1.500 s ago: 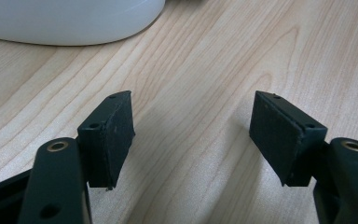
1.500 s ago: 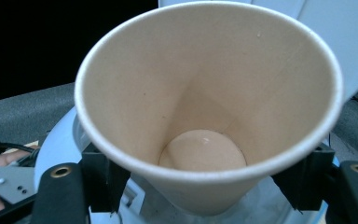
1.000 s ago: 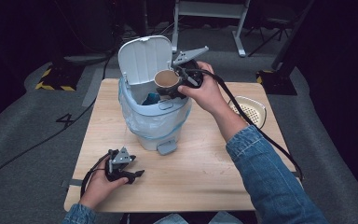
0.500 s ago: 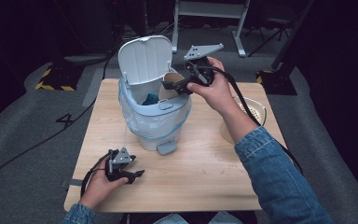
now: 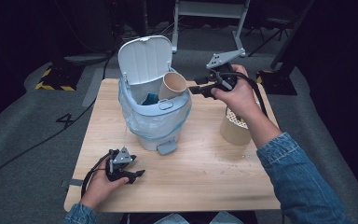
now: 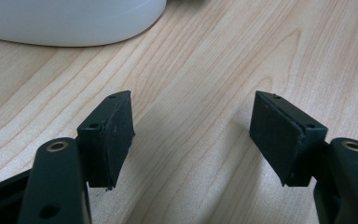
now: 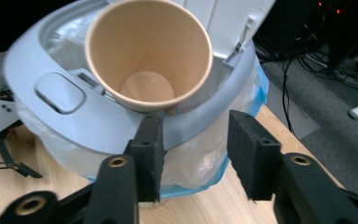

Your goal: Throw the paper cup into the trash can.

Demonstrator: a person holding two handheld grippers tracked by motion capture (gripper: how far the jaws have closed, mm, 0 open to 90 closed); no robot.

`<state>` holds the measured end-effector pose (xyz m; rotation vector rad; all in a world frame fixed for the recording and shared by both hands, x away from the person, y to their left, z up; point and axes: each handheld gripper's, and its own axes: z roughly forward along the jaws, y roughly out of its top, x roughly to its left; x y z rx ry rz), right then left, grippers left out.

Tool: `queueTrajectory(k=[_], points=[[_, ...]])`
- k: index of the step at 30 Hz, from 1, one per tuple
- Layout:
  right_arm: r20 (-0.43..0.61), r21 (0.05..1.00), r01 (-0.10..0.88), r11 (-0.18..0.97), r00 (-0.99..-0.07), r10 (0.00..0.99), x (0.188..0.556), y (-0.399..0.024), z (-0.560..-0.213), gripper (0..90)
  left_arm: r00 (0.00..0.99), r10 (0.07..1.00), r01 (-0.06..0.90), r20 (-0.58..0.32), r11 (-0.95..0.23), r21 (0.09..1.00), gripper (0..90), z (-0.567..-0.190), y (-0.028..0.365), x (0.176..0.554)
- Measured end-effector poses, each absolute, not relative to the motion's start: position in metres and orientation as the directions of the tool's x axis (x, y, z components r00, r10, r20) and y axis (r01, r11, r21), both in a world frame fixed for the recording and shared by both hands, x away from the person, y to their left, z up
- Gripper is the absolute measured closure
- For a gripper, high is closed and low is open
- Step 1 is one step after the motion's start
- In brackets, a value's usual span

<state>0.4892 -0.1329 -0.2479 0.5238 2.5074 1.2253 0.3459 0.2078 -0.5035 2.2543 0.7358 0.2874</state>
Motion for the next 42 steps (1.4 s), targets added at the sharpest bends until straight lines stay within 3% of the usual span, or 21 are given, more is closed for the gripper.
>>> queueTrajectory(k=[3, 8, 12, 18, 35, 42], points=[[-0.104, 0.795, 0.199, 0.573, -0.886, 0.452, 0.493, -0.129, -0.254, 66.0, 0.811, 0.585, 0.421, -0.014, -0.566, 0.709, 30.7, -0.503, 0.208, 0.346], [-0.106, 0.804, 0.191, 0.563, -0.886, 0.451, 0.495, -0.112, -0.256, 68.7, 0.811, 0.585, 0.421, -0.014, -0.566, 0.709, 30.7, -0.503, 0.208, 0.346], [-0.096, 0.839, 0.156, 0.522, -0.901, 0.424, 0.498, -0.087, -0.255, 58.6, 0.812, 0.584, 0.419, -0.012, -0.567, 0.710, 30.7, -0.503, 0.208, 0.346], [-0.130, 0.848, 0.099, 0.520, -0.913, 0.386, 0.494, -0.062, -0.259, 54.7, 0.811, 0.584, 0.419, -0.013, -0.566, 0.710, 30.8, -0.503, 0.208, 0.346], [-0.142, 0.843, 0.121, 0.524, -0.890, 0.434, 0.473, -0.137, -0.239, 52.3, 0.809, 0.587, 0.425, -0.018, -0.564, 0.708, 30.8, -0.503, 0.207, 0.345], [-0.128, 0.847, 0.155, 0.509, -0.870, 0.477, 0.454, -0.180, -0.233, 44.6, 0.807, 0.590, 0.434, -0.025, -0.564, 0.702, 30.7, -0.503, 0.208, 0.344]])
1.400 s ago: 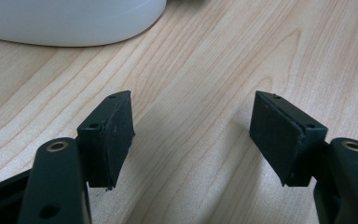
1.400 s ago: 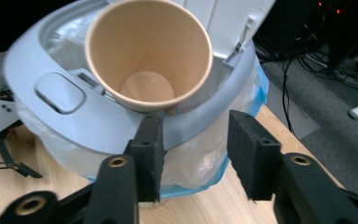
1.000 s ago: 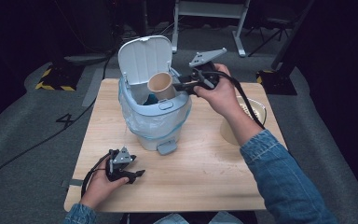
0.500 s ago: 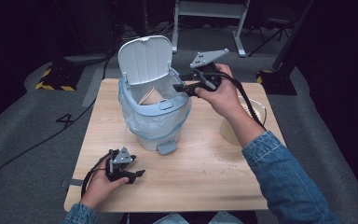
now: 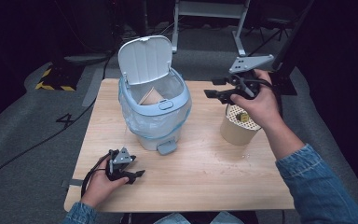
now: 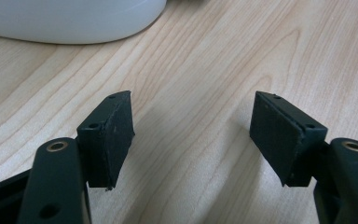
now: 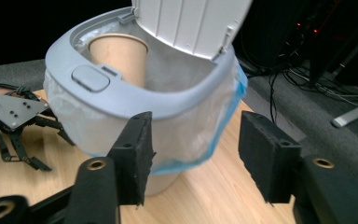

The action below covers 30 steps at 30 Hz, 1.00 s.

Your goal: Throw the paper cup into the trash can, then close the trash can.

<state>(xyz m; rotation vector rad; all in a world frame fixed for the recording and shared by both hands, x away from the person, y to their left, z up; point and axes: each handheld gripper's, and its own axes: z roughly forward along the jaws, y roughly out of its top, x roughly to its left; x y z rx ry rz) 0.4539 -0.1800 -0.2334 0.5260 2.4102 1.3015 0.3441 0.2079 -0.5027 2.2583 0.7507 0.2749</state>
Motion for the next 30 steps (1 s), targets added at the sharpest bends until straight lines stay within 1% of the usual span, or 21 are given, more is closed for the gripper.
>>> queueTrajectory(k=[3, 10, 15, 18, 21, 30], points=[[-0.100, 0.851, 0.183, 0.491, -0.863, 0.495, 0.444, -0.199, -0.233, 41.9, 0.801, 0.598, 0.443, -0.022, -0.568, 0.693, 30.7, -0.501, 0.209, 0.344], [-0.070, 0.847, 0.235, 0.477, -0.840, 0.538, 0.426, -0.240, -0.238, 30.3, 0.774, 0.633, 0.480, -0.035, -0.549, 0.684, 31.0, -0.500, 0.213, 0.345], [-0.071, 0.844, 0.244, 0.477, -0.832, 0.551, 0.416, -0.266, -0.245, 30.0, 0.763, 0.645, 0.499, -0.052, -0.535, 0.682, 30.8, -0.499, 0.215, 0.346], [-0.067, 0.841, 0.254, 0.477, -0.826, 0.559, 0.411, -0.280, -0.252, 30.1, 0.760, 0.648, 0.495, -0.050, -0.527, 0.691, 30.7, -0.497, 0.218, 0.346], [-0.059, 0.840, 0.264, 0.475, -0.825, 0.562, 0.404, -0.293, -0.261, 30.6, 0.766, 0.642, 0.485, -0.039, -0.536, 0.691, 32.7, -0.493, 0.220, 0.346], [-0.052, 0.826, 0.301, 0.477, -0.802, 0.596, 0.393, -0.326, -0.310, 30.9, 0.765, 0.644, 0.474, -0.029, -0.532, 0.702, 33.8, -0.488, 0.229, 0.342]])
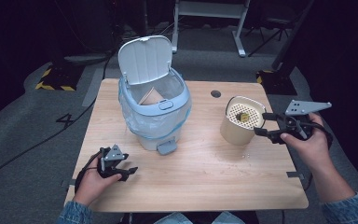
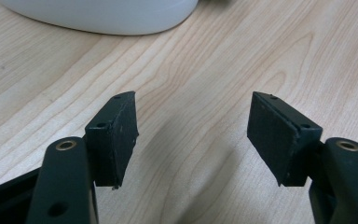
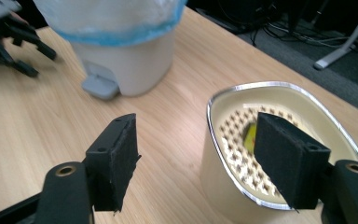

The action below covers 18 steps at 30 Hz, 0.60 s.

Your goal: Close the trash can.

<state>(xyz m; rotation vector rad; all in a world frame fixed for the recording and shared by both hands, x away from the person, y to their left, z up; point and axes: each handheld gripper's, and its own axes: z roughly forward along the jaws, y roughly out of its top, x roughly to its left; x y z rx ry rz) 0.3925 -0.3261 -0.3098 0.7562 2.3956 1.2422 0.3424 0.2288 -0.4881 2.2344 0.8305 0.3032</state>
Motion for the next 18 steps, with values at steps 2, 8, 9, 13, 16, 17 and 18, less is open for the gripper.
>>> queueTrajectory(k=[2, 8, 9, 13, 16, 17, 18], points=[[-0.052, 0.821, 0.309, 0.480, -0.796, 0.603, 0.392, -0.331, -0.321, 30.4, 0.762, 0.647, 0.477, -0.029, -0.529, 0.702, 34.0, -0.488, 0.229, 0.342], [-0.022, 0.809, 0.350, 0.473, -0.785, 0.619, 0.388, -0.345, -0.357, 29.5, 0.761, 0.647, 0.473, -0.034, -0.520, 0.711, 34.0, -0.489, 0.230, 0.342], [-0.023, 0.810, 0.351, 0.470, -0.782, 0.623, 0.387, -0.347, -0.362, 29.3, 0.761, 0.648, 0.472, -0.032, -0.519, 0.713, 34.0, -0.490, 0.230, 0.342], [-0.010, 0.803, 0.371, 0.466, -0.774, 0.633, 0.385, -0.354, -0.385, 28.6, 0.755, 0.655, 0.486, -0.038, -0.520, 0.702, 34.0, -0.493, 0.231, 0.342], [-0.003, 0.796, 0.388, 0.465, -0.766, 0.643, 0.384, -0.360, -0.402, 28.4, 0.750, 0.660, 0.494, -0.042, -0.517, 0.699, 34.0, -0.494, 0.232, 0.342], [0.013, 0.793, 0.403, 0.457, -0.762, 0.648, 0.383, -0.361, -0.408, 28.4, 0.750, 0.660, 0.494, -0.042, -0.516, 0.700, 34.0, -0.494, 0.232, 0.342], [0.021, 0.791, 0.411, 0.453, -0.759, 0.651, 0.383, -0.363, -0.415, 28.4, 0.749, 0.661, 0.496, -0.044, -0.515, 0.699, 34.0, -0.494, 0.232, 0.342]])
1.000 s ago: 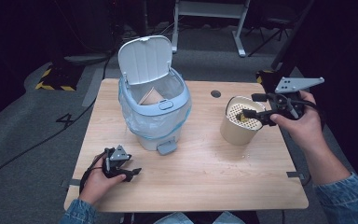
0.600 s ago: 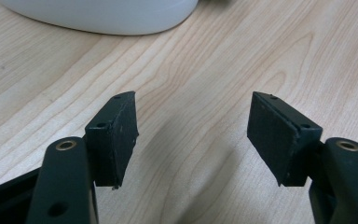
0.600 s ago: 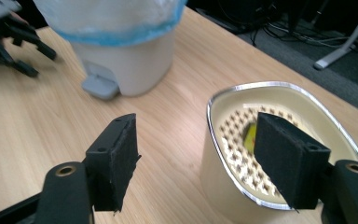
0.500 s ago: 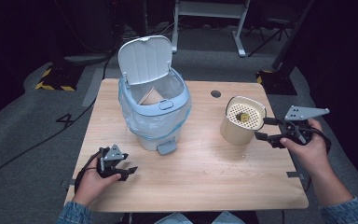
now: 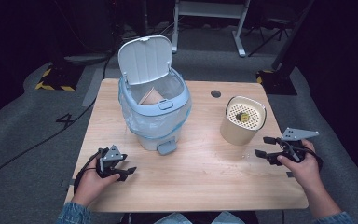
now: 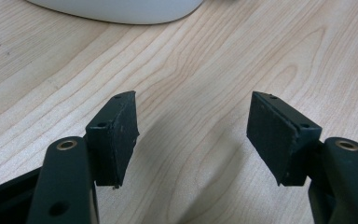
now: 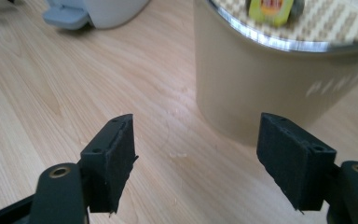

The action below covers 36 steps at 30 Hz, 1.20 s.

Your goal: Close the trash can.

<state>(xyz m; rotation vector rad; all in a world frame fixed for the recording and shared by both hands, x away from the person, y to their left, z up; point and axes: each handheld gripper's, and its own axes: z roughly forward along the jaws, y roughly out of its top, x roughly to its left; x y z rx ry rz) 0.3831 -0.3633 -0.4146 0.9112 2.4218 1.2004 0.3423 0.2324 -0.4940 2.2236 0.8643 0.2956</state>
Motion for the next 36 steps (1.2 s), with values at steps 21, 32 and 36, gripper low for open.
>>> queueTrajectory(k=[21, 32, 36], points=[[-0.003, 0.750, 0.456, 0.479, -0.722, 0.692, 0.365, -0.385, -0.503, 26.9, 0.753, 0.655, 0.475, -0.068, -0.469, 0.744, 42.1, -0.476, 0.237, 0.347], [-0.005, 0.749, 0.459, 0.478, -0.717, 0.697, 0.365, -0.384, -0.503, 26.1, 0.779, 0.619, 0.405, -0.101, -0.373, 0.835, 46.0, -0.412, 0.252, 0.353], [-0.003, 0.749, 0.460, 0.477, -0.717, 0.697, 0.365, -0.384, -0.503, 26.2, 0.794, 0.598, 0.366, -0.107, -0.331, 0.870, 48.7, -0.391, 0.257, 0.358]])
